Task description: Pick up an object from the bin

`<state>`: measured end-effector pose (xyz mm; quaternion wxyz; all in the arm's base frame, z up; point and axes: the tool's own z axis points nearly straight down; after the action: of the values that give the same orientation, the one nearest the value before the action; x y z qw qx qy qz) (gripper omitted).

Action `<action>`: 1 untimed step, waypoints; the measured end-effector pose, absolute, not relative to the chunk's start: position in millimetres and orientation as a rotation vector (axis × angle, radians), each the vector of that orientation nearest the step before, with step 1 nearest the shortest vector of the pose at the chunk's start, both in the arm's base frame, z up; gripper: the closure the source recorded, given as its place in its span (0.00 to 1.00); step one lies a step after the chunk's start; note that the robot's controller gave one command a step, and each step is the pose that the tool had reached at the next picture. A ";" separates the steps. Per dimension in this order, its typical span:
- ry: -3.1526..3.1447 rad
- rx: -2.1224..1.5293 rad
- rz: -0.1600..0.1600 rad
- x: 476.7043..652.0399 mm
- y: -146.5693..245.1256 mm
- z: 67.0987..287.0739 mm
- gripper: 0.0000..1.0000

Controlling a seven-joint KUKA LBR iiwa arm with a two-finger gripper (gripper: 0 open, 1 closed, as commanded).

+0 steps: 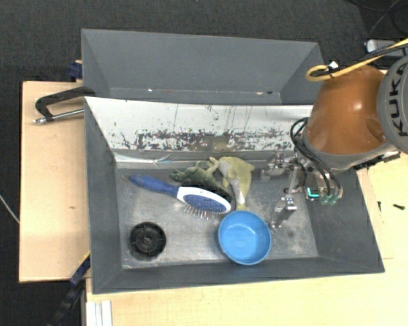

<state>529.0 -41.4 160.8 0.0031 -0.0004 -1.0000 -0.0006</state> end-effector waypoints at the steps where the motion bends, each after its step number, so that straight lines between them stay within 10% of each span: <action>1: -3.135 0.008 -0.002 501.0 -44.9 116.1 0.00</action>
Offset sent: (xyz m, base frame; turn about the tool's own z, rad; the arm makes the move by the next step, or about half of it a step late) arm -0.0265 -0.0041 -0.0424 -0.0068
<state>501.0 -44.9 116.1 0.0031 0.0024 -1.0000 -0.0005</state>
